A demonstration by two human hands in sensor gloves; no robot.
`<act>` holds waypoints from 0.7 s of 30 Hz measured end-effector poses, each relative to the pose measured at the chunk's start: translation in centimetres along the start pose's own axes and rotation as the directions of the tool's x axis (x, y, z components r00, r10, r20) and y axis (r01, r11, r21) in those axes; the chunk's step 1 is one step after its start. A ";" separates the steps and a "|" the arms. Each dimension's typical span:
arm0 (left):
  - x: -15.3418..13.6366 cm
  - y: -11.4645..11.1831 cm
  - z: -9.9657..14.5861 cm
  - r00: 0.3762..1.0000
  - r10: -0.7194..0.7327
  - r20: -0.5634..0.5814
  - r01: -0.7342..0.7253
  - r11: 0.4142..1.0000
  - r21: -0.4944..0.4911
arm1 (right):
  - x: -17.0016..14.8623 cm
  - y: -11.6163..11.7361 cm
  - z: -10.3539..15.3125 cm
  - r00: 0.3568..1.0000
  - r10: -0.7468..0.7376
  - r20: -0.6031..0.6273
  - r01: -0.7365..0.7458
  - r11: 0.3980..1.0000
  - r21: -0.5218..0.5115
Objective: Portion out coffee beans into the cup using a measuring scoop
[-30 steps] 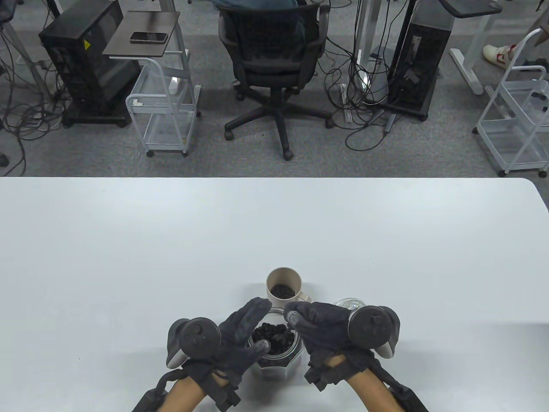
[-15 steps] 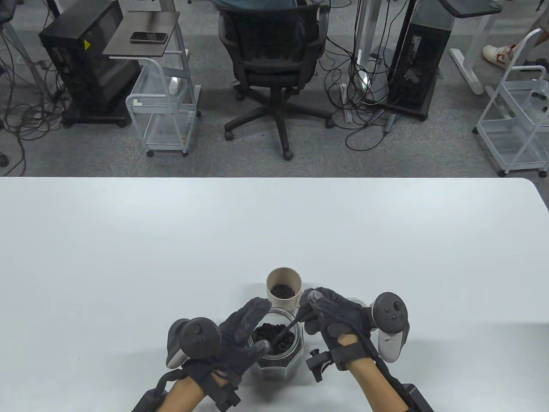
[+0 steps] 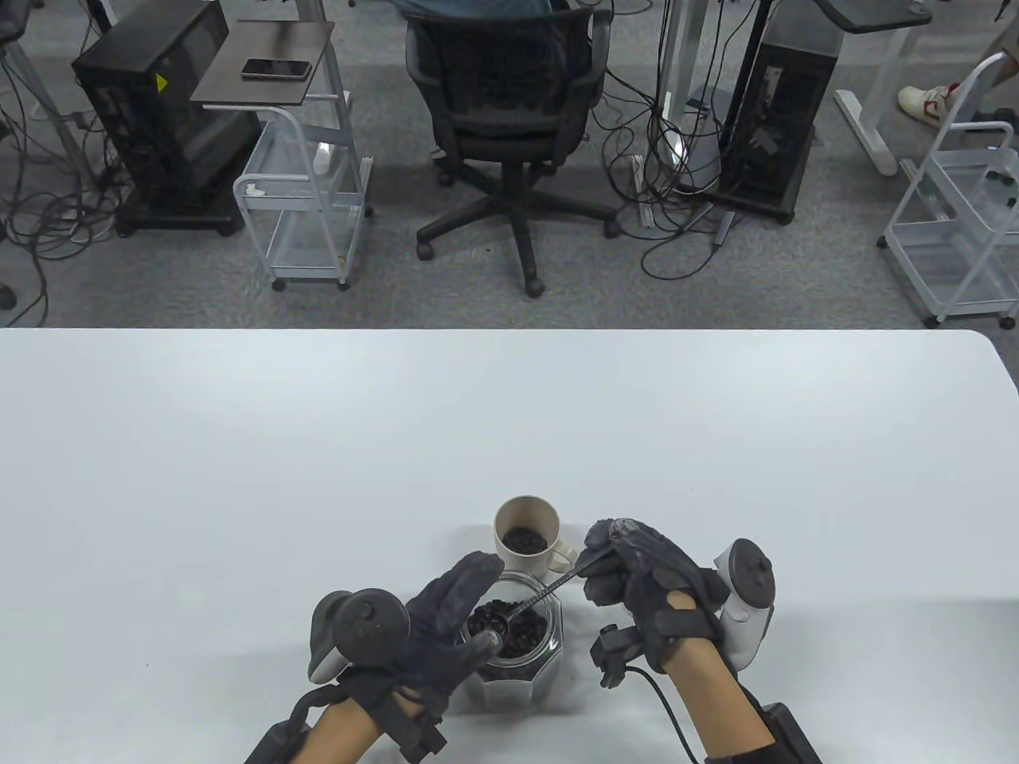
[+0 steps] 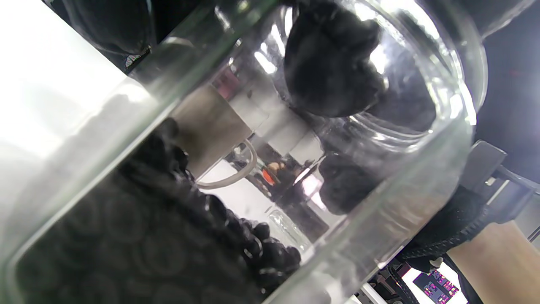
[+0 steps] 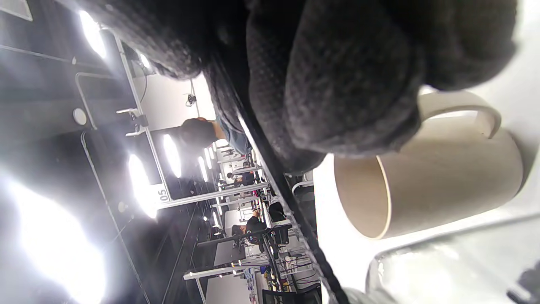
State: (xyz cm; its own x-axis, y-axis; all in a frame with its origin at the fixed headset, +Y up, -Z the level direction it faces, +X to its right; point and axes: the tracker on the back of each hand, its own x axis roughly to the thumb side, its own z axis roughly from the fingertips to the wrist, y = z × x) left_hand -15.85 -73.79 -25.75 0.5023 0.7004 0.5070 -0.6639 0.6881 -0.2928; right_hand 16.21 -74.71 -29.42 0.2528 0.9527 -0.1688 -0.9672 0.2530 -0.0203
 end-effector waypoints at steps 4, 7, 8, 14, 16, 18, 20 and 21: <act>0.0 0.0 0.0 1.000 0.001 0.000 -0.001 1.000 0.000 | -0.1 -1.0 -0.3 0.999 -0.040 -0.022 0.039 0.999 -0.023; 0.0 0.0 0.0 1.000 0.001 0.000 -0.001 1.000 0.000 | -0.1 -1.6 -0.5 0.998 -0.062 -0.028 0.061 0.997 -0.036; 0.0 0.0 0.0 1.000 0.001 0.000 -0.001 1.000 0.000 | -0.1 -1.7 -0.5 0.997 -0.067 -0.030 0.066 0.997 -0.040; 0.0 0.0 0.0 1.000 0.002 0.000 -0.002 1.000 0.000 | 0.2 -2.1 -0.4 0.994 -0.107 -0.030 0.106 0.993 -0.044; 0.0 0.0 0.0 1.000 0.001 0.000 -0.001 1.000 0.000 | 0.4 -2.1 -0.3 0.992 -0.122 -0.029 0.121 0.991 -0.050; 0.0 0.0 0.0 1.000 0.001 0.000 -0.001 1.000 0.000 | 0.6 -2.1 -0.1 0.989 -0.143 -0.023 0.142 0.989 -0.048; 0.0 0.0 0.0 1.000 0.001 0.000 -0.001 1.000 0.000 | 0.8 -2.1 0.1 0.987 -0.161 -0.017 0.160 0.986 -0.048; 0.0 0.0 0.0 1.000 0.001 0.000 -0.001 1.000 0.000 | 0.9 -2.1 0.2 0.985 -0.174 -0.013 0.174 0.983 -0.054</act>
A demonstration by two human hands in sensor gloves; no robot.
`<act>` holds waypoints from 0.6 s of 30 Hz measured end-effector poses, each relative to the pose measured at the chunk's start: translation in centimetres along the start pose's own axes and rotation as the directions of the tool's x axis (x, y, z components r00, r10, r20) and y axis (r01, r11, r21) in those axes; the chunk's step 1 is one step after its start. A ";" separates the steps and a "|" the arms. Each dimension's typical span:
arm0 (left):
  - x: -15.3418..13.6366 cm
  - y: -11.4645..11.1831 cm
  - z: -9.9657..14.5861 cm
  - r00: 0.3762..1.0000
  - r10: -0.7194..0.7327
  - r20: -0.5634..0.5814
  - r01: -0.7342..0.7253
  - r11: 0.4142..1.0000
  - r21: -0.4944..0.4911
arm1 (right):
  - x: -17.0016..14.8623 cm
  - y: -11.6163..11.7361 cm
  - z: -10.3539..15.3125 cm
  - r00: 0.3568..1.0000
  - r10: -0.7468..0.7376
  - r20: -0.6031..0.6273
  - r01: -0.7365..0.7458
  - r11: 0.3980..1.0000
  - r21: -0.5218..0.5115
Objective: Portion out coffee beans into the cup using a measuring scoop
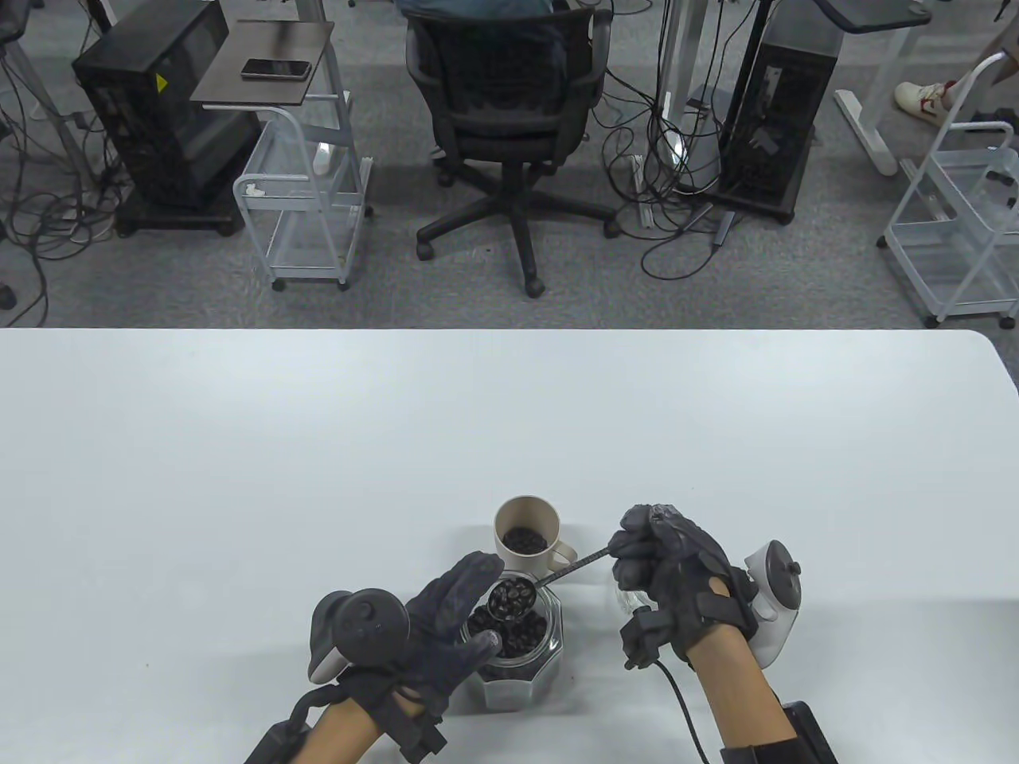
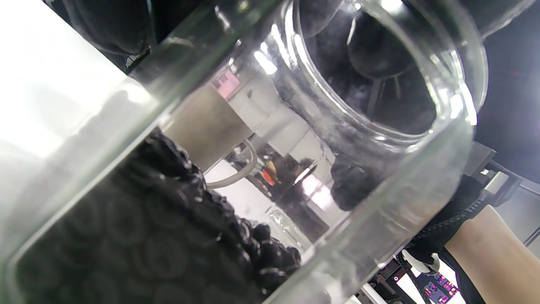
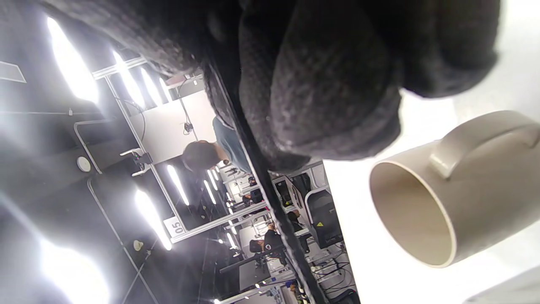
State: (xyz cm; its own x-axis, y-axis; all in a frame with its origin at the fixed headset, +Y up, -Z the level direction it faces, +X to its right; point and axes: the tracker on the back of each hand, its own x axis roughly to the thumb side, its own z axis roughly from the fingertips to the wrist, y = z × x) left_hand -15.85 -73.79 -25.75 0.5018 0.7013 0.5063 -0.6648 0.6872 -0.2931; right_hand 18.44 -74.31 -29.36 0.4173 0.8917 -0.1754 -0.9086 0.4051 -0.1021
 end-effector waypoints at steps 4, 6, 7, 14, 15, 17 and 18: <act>0.0 0.0 0.0 1.000 0.000 0.000 0.000 1.000 0.000 | 0.4 0.0 0.4 0.998 -0.053 0.017 0.054 0.998 -0.026; 0.0 0.0 0.0 1.000 0.000 0.000 0.000 1.000 0.000 | 0.5 -0.1 0.6 0.997 -0.076 0.027 0.077 0.996 -0.043; 0.0 0.0 0.0 1.000 0.000 0.000 0.000 1.000 0.000 | 0.6 -0.2 0.6 0.995 -0.089 0.035 0.091 0.994 -0.055; 0.0 0.0 0.0 1.000 0.000 0.000 0.000 1.000 0.000 | 0.9 -0.9 0.9 0.989 -0.128 0.079 0.137 0.981 -0.134; 0.0 0.0 0.0 1.000 0.000 0.000 0.000 1.000 0.000 | 0.9 -1.0 0.9 0.989 -0.126 0.083 0.136 0.980 -0.143; 0.0 0.0 0.0 1.000 0.000 0.000 0.000 1.000 0.000 | 1.0 -1.1 0.9 0.989 -0.118 0.090 0.131 0.979 -0.154; 0.0 0.0 0.0 1.000 0.000 0.000 0.000 1.000 0.000 | 1.0 -1.2 0.9 0.989 -0.115 0.092 0.128 0.978 -0.162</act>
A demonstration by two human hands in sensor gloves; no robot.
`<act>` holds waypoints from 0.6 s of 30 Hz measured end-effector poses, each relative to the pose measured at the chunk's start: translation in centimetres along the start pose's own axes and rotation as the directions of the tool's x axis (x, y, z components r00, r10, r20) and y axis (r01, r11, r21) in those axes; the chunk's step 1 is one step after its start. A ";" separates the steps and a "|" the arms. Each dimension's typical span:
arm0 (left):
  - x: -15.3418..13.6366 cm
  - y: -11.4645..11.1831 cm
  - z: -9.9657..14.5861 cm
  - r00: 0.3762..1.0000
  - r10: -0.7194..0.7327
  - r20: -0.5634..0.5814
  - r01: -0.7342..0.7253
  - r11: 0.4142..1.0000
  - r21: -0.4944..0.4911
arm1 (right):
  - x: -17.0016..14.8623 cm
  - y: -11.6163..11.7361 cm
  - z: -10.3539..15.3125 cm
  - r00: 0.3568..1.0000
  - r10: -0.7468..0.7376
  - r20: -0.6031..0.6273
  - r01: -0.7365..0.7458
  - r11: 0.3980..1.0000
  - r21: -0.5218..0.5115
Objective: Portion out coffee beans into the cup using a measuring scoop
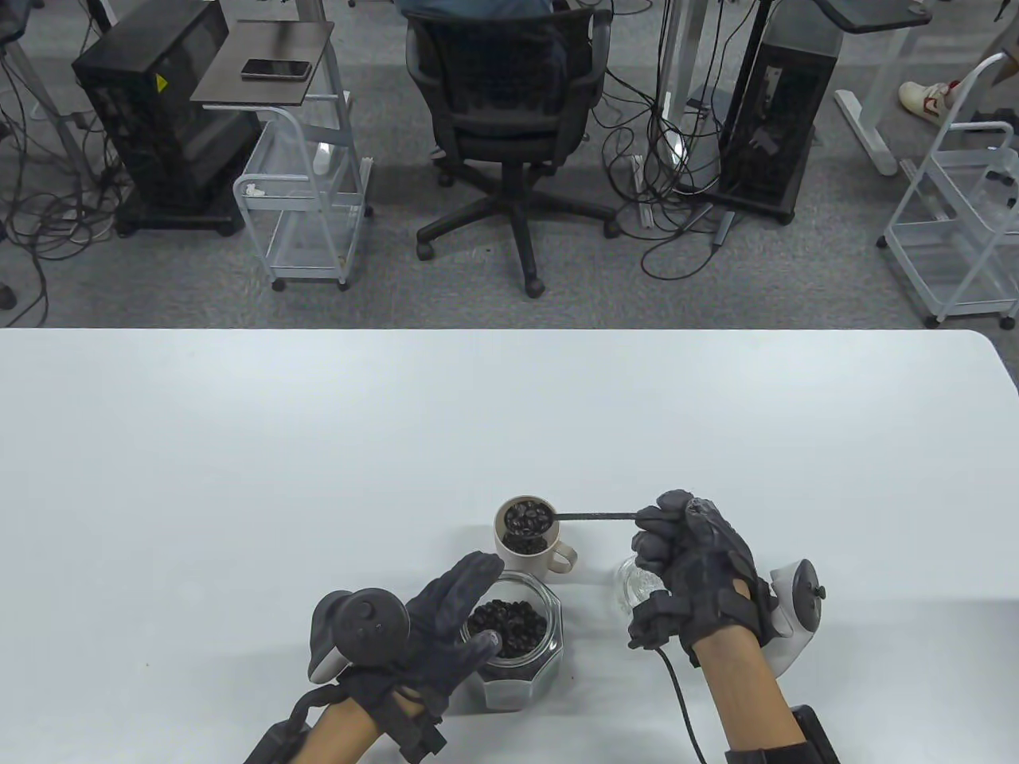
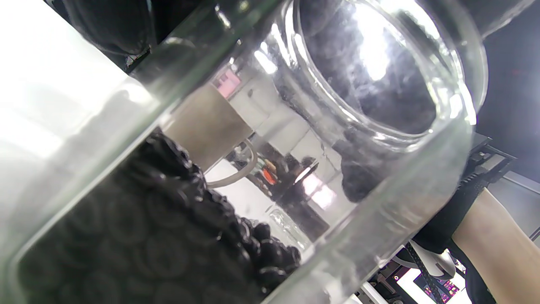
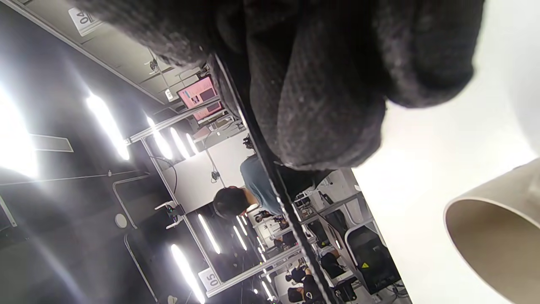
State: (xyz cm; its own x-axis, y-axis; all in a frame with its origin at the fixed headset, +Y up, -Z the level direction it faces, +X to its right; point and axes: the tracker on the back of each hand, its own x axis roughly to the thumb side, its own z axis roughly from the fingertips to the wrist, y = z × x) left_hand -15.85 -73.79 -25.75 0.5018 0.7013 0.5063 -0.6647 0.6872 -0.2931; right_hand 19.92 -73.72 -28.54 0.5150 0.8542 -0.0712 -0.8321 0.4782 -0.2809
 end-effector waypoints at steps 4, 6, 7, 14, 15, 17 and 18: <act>0.0 0.0 0.0 1.000 -0.001 -0.002 0.001 1.000 -0.004 | 0.1 -0.1 -0.1 0.999 0.030 0.020 -0.029 0.999 -0.018; 0.0 0.0 0.0 1.000 -0.001 -0.002 0.001 1.000 -0.004 | 0.1 -0.2 -0.2 0.998 0.056 0.036 -0.055 0.998 -0.026; 0.0 0.0 0.0 1.000 -0.001 -0.002 0.001 1.000 -0.004 | 0.1 -0.2 -0.3 0.996 0.080 0.048 -0.079 0.996 -0.029; 0.0 0.0 0.0 1.000 0.000 -0.003 0.000 1.000 -0.004 | -0.3 0.3 -0.3 0.969 0.221 0.106 -0.219 0.975 -0.037; 0.0 0.0 0.0 1.000 0.000 -0.003 0.000 1.000 -0.004 | -0.4 0.5 -0.3 0.962 0.245 0.119 -0.243 0.969 -0.032; 0.0 0.0 0.0 1.000 0.001 -0.004 -0.001 1.000 -0.004 | -0.6 0.8 -0.3 0.948 0.286 0.139 -0.285 0.958 -0.029; 0.0 0.0 0.0 1.000 0.001 -0.004 -0.001 1.000 -0.004 | -0.7 1.1 -0.2 0.935 0.317 0.161 -0.318 0.948 -0.021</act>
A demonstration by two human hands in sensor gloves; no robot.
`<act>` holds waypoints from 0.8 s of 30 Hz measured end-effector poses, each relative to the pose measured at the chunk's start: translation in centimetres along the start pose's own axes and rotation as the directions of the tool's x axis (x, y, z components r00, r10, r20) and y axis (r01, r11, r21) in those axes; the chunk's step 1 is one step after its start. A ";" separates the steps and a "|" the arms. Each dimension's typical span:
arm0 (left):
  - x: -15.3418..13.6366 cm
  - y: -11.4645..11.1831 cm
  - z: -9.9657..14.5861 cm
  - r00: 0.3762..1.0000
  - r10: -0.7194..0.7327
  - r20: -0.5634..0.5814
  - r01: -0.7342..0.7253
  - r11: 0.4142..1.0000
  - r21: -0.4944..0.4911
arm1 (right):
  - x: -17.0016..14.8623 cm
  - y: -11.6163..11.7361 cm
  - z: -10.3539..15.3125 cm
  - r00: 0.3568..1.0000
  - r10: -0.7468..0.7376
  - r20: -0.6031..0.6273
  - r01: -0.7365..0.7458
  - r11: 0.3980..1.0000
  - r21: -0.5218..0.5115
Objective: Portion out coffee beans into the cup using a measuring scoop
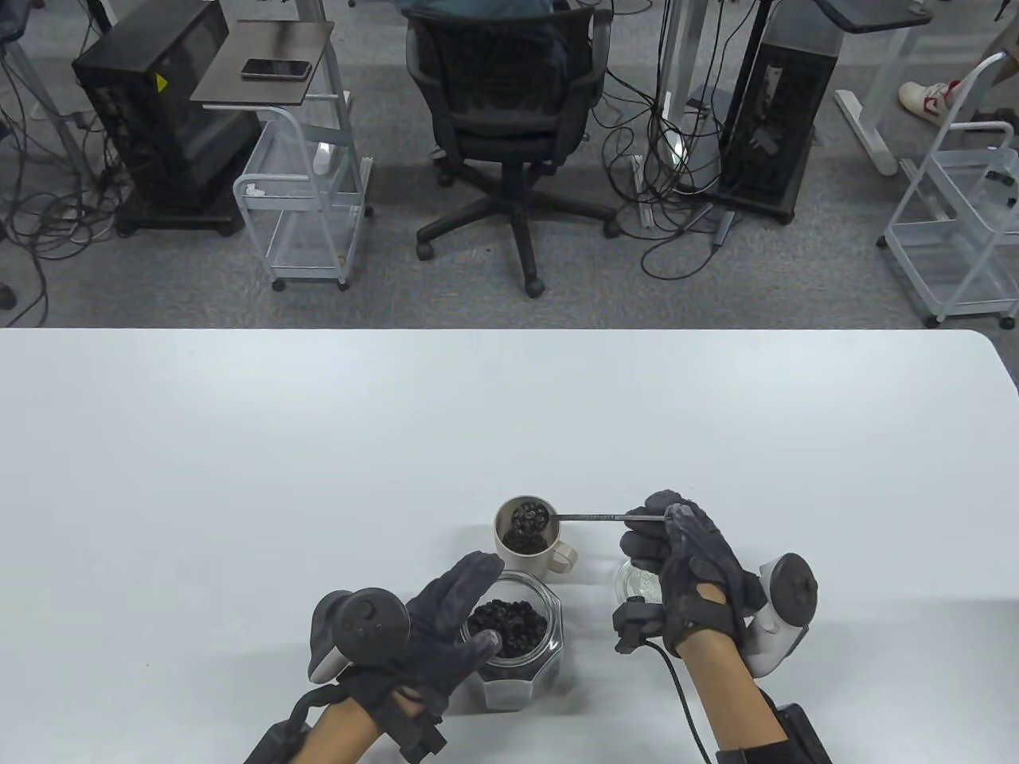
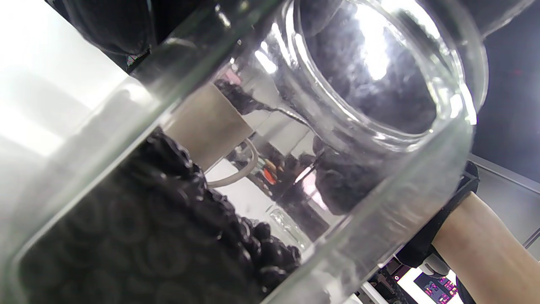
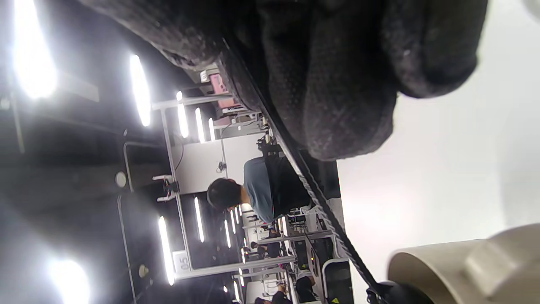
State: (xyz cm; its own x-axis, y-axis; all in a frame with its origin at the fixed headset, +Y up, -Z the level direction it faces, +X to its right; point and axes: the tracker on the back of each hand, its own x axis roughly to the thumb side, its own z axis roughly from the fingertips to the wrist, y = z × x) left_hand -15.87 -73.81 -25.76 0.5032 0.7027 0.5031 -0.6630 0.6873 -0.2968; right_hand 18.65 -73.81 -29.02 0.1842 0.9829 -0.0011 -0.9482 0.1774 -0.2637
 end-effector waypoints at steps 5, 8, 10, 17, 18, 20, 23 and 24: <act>0.0 0.0 0.0 1.000 0.001 0.000 -0.001 1.000 0.000 | 0.8 1.8 0.3 0.953 0.217 0.211 -0.240 0.966 0.092; 0.0 0.0 0.0 1.000 0.000 0.000 0.000 1.000 0.000 | 1.8 3.3 0.8 0.845 0.341 0.413 -0.429 0.892 0.140; 0.0 0.0 0.0 1.000 0.001 -0.001 -0.001 1.000 0.000 | 2.4 4.4 1.3 0.743 0.381 0.550 -0.539 0.828 0.154; 0.0 0.0 0.0 1.000 0.002 -0.002 -0.002 1.000 0.000 | 3.2 6.3 2.9 0.517 0.437 0.736 -0.741 0.659 0.129; 0.0 0.0 0.0 1.000 0.002 -0.002 -0.002 1.000 0.000 | 3.2 6.3 2.9 0.526 0.429 0.735 -0.734 0.665 0.138; 0.0 0.0 0.0 1.000 0.002 -0.002 -0.002 1.000 -0.001 | 3.2 6.2 2.8 0.533 0.424 0.732 -0.727 0.672 0.140; 0.0 0.0 0.0 1.000 0.002 -0.002 -0.002 1.000 -0.001 | 3.4 5.9 2.7 0.547 0.416 0.726 -0.708 0.693 0.136; 0.0 0.0 0.0 1.000 0.002 -0.002 -0.002 1.000 -0.001 | 3.5 5.8 2.6 0.555 0.412 0.723 -0.698 0.703 0.135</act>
State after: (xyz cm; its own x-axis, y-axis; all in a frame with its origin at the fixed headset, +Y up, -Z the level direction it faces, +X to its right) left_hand -15.88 -73.84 -25.78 0.5028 0.7044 0.5010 -0.6635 0.6860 -0.2985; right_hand 13.13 -69.25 -28.02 -0.4754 0.6543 0.5881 -0.8303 -0.5548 -0.0540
